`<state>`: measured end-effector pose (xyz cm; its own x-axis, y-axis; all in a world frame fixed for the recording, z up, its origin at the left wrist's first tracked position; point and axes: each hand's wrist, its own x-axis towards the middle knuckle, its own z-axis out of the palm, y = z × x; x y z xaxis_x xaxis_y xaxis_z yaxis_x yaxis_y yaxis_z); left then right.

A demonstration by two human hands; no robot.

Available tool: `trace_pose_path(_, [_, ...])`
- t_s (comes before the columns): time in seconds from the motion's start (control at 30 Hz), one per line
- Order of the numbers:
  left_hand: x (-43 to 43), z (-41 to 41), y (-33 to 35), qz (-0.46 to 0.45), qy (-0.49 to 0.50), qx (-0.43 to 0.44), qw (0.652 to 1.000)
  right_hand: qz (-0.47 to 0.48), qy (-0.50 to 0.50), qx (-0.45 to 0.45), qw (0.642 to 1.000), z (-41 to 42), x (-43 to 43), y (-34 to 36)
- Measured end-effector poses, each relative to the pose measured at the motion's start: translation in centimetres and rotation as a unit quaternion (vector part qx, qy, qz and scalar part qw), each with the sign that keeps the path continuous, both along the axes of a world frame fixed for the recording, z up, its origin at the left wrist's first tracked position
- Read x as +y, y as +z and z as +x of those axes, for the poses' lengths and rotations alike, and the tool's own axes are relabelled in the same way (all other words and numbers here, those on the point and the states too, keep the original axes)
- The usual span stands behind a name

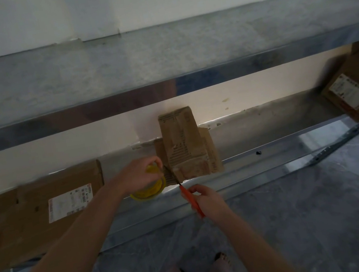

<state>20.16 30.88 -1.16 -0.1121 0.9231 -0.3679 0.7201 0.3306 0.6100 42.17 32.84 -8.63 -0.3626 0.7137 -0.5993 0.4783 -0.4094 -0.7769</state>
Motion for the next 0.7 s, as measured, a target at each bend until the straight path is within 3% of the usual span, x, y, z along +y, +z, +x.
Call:
trace_pose_path(0.5, [-0.7, -2.5, 0.1, -0.005, 0.025, -0.022, 0.999, 0.023, -0.008, -0.060, 0.998, -1.4, 1.3, 0.6])
trace_pose_path(0.7, [-0.7, -2.5, -0.4, 0.021, 0.040, -0.048, 0.998, 0.105, 0.013, -0.120, 0.987, 1.1, 1.4, 0.3])
